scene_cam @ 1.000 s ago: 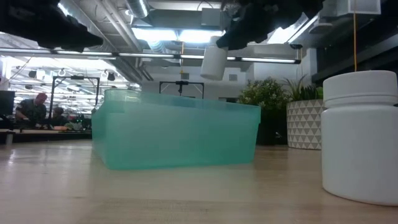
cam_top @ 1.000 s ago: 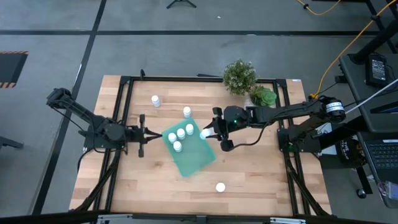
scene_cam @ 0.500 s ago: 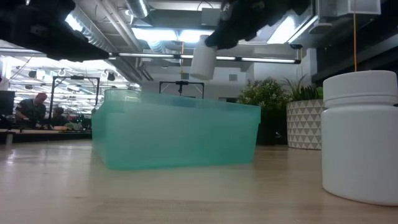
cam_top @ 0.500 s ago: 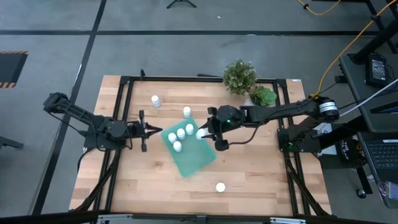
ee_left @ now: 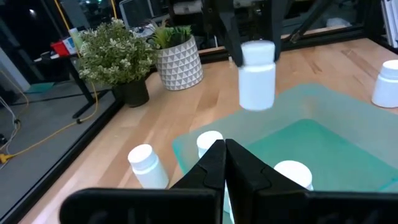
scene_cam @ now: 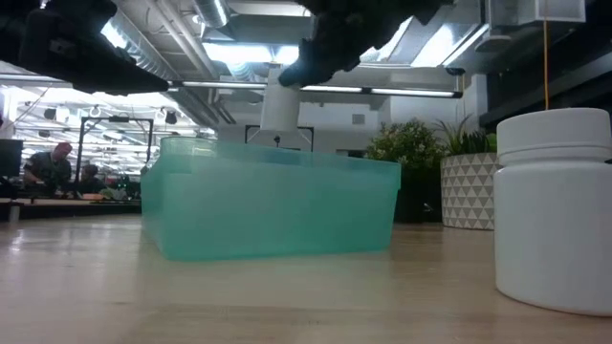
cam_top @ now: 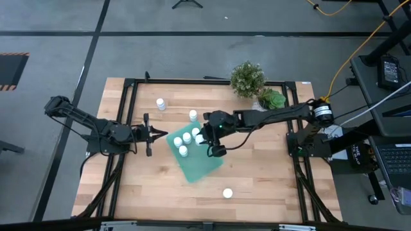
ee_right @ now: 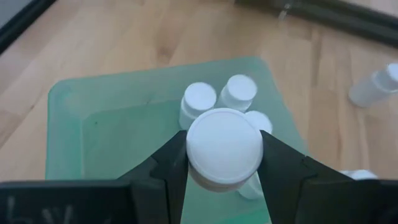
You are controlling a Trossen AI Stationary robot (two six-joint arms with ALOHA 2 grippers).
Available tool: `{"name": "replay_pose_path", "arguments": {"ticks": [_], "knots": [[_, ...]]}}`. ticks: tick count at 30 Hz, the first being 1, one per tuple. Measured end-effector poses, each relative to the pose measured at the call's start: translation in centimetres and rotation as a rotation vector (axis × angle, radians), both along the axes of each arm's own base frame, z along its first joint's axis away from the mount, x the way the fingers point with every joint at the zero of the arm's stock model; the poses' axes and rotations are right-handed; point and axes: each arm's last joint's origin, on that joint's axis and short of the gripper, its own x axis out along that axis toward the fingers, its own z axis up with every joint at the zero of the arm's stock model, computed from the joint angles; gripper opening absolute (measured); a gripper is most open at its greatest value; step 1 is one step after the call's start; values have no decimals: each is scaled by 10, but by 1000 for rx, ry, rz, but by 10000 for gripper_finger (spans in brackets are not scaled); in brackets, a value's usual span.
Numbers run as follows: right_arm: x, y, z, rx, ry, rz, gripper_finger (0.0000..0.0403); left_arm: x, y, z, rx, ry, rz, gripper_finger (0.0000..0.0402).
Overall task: Pick and place pill bottles into a basket
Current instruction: Put the white medicine bottle into the green bin
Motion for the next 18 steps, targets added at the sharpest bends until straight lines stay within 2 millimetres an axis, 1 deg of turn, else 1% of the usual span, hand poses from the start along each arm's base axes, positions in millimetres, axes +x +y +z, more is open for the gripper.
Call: {"name": "replay_pose_path", "arguments": {"ticks": [8, 11, 18], "knots": [[14, 3, -18, 3, 27, 3, 153, 0, 0, 0, 0, 0, 0, 1], [20, 3, -28, 12, 28, -5, 153, 0, 0, 0, 0, 0, 0, 5], [29, 4, -44, 23, 27, -15, 153, 0, 0, 0, 0, 0, 0, 12]]}}
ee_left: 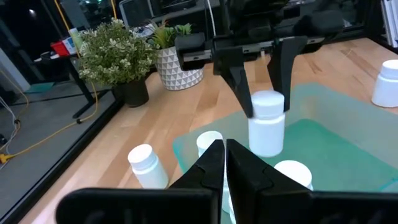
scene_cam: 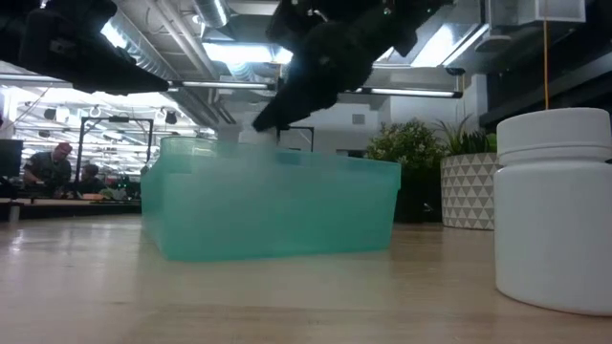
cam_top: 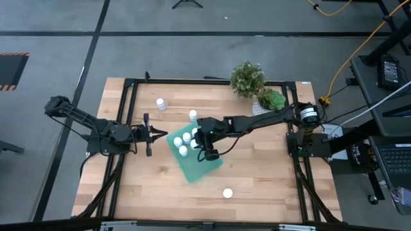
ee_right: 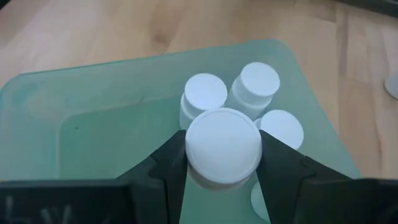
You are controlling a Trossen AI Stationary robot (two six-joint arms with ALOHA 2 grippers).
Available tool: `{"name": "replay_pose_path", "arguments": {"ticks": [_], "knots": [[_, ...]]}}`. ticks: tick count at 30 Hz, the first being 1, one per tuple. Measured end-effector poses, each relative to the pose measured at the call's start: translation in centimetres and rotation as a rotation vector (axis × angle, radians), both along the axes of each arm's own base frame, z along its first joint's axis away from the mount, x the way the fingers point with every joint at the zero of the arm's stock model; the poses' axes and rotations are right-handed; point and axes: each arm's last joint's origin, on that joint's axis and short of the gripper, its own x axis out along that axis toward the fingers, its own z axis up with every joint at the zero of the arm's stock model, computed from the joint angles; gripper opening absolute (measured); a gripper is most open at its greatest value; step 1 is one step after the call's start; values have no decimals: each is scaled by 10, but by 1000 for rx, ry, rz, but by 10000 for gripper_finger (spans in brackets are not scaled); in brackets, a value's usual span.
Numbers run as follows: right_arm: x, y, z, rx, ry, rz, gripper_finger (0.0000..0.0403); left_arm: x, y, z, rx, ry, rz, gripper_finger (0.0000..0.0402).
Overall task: Pick and place pill bottles into a basket
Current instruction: Put the white medicine bottle into the green bin
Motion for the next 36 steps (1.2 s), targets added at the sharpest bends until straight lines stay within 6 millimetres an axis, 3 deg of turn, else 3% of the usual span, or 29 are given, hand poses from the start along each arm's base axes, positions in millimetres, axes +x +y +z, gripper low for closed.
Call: {"name": "replay_pose_path", "arguments": {"ticks": [7, 23, 36], "knots": [[5, -2, -16, -33, 30, -49, 153, 0, 0, 0, 0, 0, 0, 10], [7, 14, -16, -65, -4, -73, 153, 0, 0, 0, 0, 0, 0, 4], [13, 14, -34, -65, 14, -78, 153, 0, 0, 0, 2, 6, 0, 4]]}}
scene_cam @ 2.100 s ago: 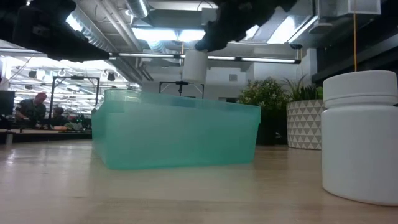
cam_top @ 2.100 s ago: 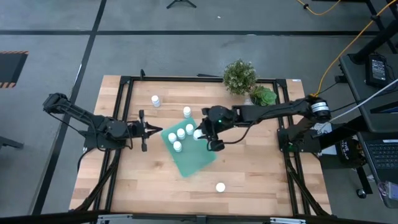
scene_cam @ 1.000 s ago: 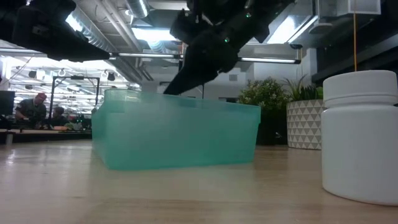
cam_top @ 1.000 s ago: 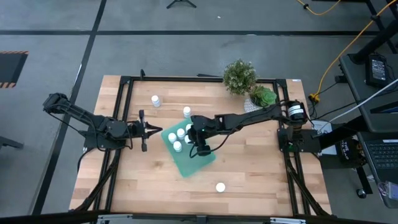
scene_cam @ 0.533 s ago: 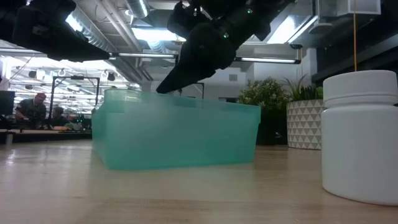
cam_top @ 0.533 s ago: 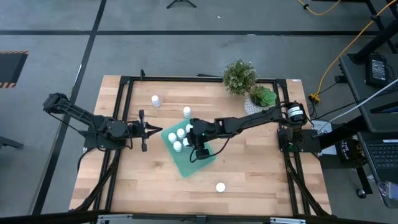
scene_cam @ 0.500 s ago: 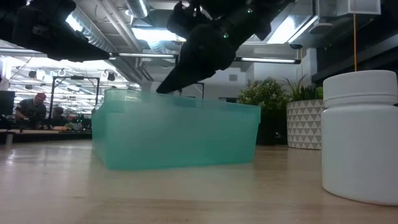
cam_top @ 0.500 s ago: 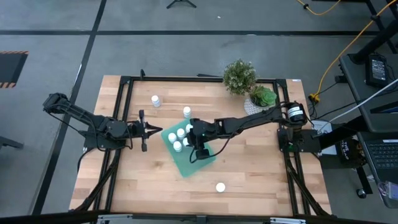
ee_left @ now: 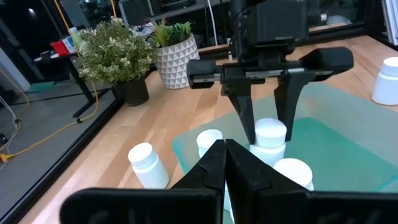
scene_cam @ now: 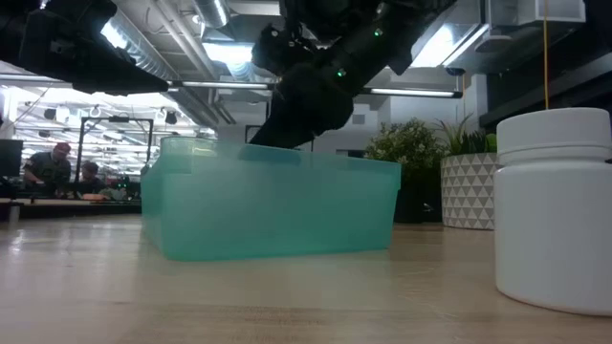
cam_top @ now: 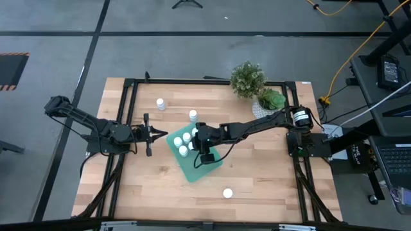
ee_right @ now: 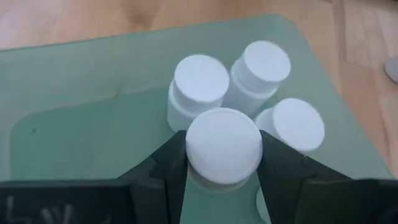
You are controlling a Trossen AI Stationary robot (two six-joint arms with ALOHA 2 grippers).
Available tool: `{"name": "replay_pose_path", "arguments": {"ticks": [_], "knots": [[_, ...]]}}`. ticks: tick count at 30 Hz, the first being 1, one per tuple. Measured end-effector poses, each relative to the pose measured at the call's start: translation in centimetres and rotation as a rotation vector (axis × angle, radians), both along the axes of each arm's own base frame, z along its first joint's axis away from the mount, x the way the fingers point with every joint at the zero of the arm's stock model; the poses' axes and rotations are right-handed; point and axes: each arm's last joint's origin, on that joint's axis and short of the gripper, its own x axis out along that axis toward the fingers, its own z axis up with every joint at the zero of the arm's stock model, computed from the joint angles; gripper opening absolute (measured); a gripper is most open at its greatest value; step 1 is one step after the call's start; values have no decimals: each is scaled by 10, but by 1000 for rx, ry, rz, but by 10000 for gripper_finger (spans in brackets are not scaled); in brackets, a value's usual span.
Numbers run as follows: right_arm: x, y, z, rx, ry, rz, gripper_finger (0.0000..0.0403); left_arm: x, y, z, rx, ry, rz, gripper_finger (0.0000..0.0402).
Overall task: Pick and place pill bottles into a basket
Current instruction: Put the white medicine bottle into the green bin
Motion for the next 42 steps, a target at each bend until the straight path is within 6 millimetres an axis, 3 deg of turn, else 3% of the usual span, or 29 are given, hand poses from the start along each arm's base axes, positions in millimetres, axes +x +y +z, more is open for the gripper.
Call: {"name": "replay_pose_path", "arguments": {"ticks": [14, 24, 42], "knots": [[3, 0, -5, 16, -5, -14, 153, 0, 0, 0, 0, 1, 0, 4], [7, 1, -20, 16, 4, -14, 153, 0, 0, 0, 1, 3, 0, 7], [7, 1, -20, -5, 6, 4, 171, 0, 0, 0, 1, 2, 0, 4]]}}
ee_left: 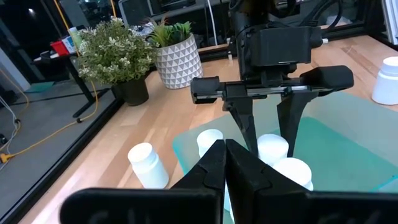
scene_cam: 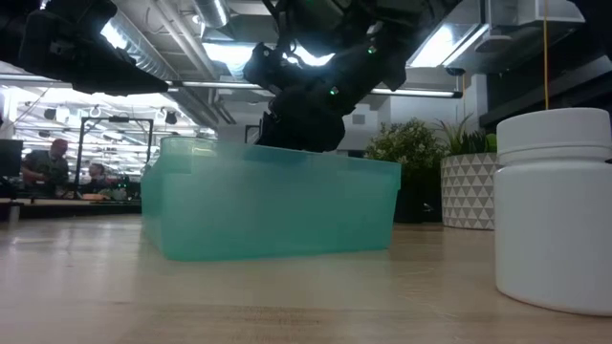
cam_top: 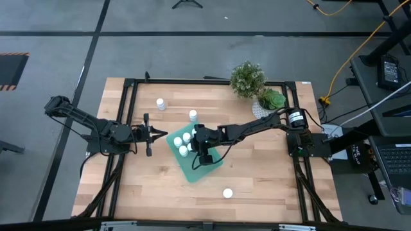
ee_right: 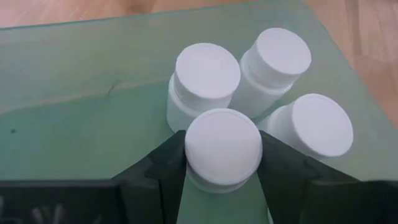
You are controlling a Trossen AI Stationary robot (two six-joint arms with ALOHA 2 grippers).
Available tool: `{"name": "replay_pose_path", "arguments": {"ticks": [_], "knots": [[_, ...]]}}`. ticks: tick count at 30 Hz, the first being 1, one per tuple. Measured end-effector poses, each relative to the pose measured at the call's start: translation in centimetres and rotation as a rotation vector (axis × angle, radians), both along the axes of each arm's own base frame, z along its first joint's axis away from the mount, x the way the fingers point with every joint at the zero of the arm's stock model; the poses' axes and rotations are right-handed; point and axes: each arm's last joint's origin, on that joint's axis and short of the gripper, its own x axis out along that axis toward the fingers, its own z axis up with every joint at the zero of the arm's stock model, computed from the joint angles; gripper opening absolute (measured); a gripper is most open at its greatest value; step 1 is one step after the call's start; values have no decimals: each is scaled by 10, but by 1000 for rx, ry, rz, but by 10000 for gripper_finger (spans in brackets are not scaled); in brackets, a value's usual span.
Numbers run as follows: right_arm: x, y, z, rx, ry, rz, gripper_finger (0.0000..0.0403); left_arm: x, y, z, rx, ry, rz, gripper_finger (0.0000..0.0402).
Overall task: Pick and place pill bottles into a basket
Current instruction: Put the white medicine bottle into the green bin
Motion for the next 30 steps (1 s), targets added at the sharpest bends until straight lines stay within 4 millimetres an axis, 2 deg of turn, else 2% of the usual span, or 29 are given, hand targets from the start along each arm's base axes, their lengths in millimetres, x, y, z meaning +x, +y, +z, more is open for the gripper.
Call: {"name": "replay_pose_path", "arguments": {"ticks": [9, 21, 30], "knots": [[0, 0, 0, 0, 1, 0, 194, 0, 0, 0, 0, 0, 0, 8], [0, 0, 0, 0, 2, -1, 196, 0, 0, 0, -1, -1, 0, 9], [0, -1, 0, 1, 0, -1, 153, 0, 0, 0, -1, -1, 0, 7]]}}
